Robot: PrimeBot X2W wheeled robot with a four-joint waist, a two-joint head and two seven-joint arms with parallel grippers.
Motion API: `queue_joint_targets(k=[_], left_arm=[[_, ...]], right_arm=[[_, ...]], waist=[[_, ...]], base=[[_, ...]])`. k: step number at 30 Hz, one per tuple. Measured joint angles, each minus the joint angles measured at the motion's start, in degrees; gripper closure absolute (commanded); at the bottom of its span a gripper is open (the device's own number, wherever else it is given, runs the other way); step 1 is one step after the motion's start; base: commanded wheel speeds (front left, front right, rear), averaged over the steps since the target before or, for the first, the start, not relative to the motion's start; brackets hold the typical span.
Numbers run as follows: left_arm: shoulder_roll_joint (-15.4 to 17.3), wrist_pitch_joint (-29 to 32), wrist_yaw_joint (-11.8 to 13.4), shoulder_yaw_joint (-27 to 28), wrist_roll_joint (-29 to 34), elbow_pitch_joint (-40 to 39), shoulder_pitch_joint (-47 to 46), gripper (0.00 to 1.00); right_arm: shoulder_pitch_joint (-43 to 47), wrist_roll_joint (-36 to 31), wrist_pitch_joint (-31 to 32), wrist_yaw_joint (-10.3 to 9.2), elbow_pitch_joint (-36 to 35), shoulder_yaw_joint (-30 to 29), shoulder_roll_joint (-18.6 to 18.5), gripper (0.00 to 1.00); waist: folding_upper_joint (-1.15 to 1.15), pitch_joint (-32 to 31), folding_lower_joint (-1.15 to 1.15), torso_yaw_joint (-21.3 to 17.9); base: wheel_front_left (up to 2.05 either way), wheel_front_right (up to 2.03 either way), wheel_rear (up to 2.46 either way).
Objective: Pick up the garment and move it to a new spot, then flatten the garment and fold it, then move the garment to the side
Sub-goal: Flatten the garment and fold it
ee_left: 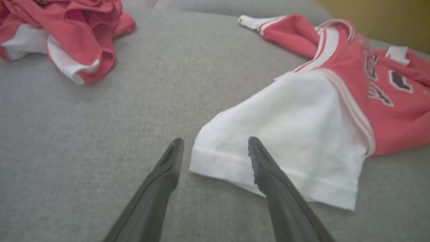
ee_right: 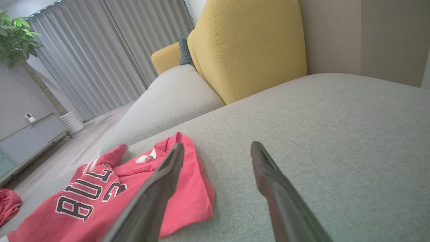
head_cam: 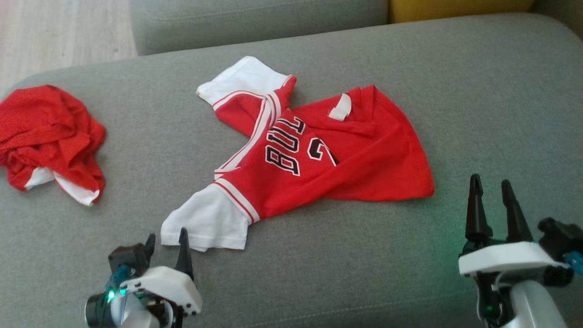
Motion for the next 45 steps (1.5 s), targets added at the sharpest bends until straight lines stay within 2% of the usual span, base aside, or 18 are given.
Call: queue_joint_targets(k=[7,17,18,19,27,31,34,37,43,45], left_arm=[[0.4,0.9,1.5,0.2,0.0,5.9,-2.0,0.0],[0.4,-0.3,0.9,0.3,0.0,9.4,-4.7,0.0],[0.4,-0.3,0.6,0.2,0.0,9.7,-4.9,0.43],[0.4,-0.3,0.4,0.1,-0.1,10.3,-5.4,1.0],[0.2,-0.2,-0.5,0.0,-1.3,10.7,-6.5,1.0],[0.2,-0.3,0.3,0.9,-1.6,4.5,-5.9,1.0],[0.0,-0.3,0.4,2.3,-1.6,-4.9,-4.2,1.0],[-0.2,-0.4,0.4,2.2,-1.6,-10.9,-1.3,1.0],[-0.3,-0.4,0.6,1.2,-1.3,-16.6,2.5,1.0],[-0.3,-0.4,1.6,1.2,-1.0,-19.1,2.4,1.0]], right_arm=[[-1.8,0.0,0.0,0.0,-0.6,-0.2,0.0,0.0],[-1.8,0.0,0.0,0.0,-0.6,-0.3,0.0,0.0],[-1.8,0.0,0.0,0.0,-0.6,-0.3,0.0,0.0],[-1.8,0.0,0.0,0.0,-0.6,-0.3,0.0,0.0],[-1.8,0.0,1.0,0.0,0.3,-0.7,0.0,0.0],[-2.2,0.1,3.2,0.0,2.8,0.5,0.0,0.0],[-3.4,1.1,5.8,0.0,6.8,0.5,0.0,0.0],[-5.1,4.0,7.0,0.0,10.9,0.5,0.0,0.0],[-10.2,5.1,8.1,0.0,22.0,-0.6,0.0,0.0],[-12.4,6.3,7.8,0.0,26.9,-0.2,0.0,0.0]], waist=[[0.0,1.1,0.0,-1.3],[0.0,1.5,0.0,-1.6],[0.0,1.5,0.0,-1.6],[0.0,1.5,0.0,-1.5],[0.0,1.2,0.0,-0.6],[0.0,0.6,0.0,1.0],[0.0,0.1,0.0,2.6],[0.0,-0.1,0.0,4.2],[0.0,0.1,0.0,6.1],[0.0,0.6,0.0,6.5]], base=[[0.0,0.0,0.0],[0.0,0.0,0.0],[0.0,0.0,0.0],[0.0,0.0,0.0],[0.0,0.0,0.0],[0.0,0.0,0.0],[0.0,0.0,0.0],[0.0,0.0,0.0],[0.0,0.0,0.0],[0.0,0.0,0.0]])
